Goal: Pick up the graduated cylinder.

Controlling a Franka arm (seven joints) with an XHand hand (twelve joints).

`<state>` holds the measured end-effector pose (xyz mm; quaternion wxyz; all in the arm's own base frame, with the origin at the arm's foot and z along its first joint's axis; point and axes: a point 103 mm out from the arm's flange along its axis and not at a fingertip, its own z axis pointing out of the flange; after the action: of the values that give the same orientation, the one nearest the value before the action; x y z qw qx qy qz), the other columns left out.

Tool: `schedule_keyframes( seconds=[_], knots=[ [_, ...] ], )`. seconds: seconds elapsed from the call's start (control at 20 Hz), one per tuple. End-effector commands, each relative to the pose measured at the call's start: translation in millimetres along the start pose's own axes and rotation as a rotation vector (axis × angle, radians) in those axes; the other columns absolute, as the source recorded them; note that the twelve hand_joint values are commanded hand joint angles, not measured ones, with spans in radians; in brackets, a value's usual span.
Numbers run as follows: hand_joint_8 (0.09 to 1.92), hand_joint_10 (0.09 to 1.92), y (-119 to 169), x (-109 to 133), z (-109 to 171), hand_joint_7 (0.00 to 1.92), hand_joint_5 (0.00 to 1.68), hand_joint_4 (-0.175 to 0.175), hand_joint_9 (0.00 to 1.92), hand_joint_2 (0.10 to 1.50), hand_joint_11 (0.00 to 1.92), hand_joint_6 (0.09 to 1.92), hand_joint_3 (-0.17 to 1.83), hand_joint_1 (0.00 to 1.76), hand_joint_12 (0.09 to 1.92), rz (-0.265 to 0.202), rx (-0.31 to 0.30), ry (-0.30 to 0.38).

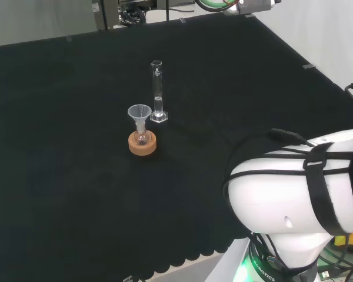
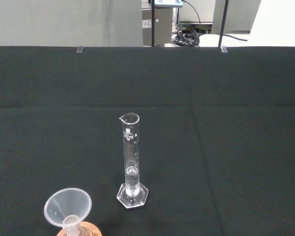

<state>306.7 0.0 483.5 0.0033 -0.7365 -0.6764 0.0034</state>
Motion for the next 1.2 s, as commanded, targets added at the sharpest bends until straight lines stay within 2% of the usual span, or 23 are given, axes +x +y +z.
schedule_keyframes(
  seconds=[0.05,0.2,0.55,0.75,0.9,1.2],
  knots=[
    [0.51,0.69,0,1,0,0.0,0.27,-0.008,0.21,1.08,0.1,0.09,0.42,0.16,1.4,0.002,-0.01,-0.01],
    [0.48,0.67,0,0,0,0.0,0.27,0.001,0.22,1.2,0.11,0.09,0.38,0.02,1.39,0.009,-0.01,0.002],
    [0.48,0.67,2,2,1,0.0,0.27,0.001,0.22,1.22,0.11,0.09,0.37,0.0,1.38,0.029,-0.002,-0.011],
    [0.48,0.67,6,7,12,0.0,0.27,0.001,0.22,1.22,0.11,0.09,0.36,0.0,1.38,0.053,0.012,-0.006],
    [0.48,0.67,8,3,25,0.0,0.27,0.001,0.22,1.22,0.11,0.09,0.36,0.0,1.39,0.062,0.02,-0.001],
    [0.49,0.67,21,-21,53,0.0,0.28,-0.001,0.23,1.23,0.12,0.09,0.33,0.0,1.39,0.08,0.043,0.032]
  ],
)
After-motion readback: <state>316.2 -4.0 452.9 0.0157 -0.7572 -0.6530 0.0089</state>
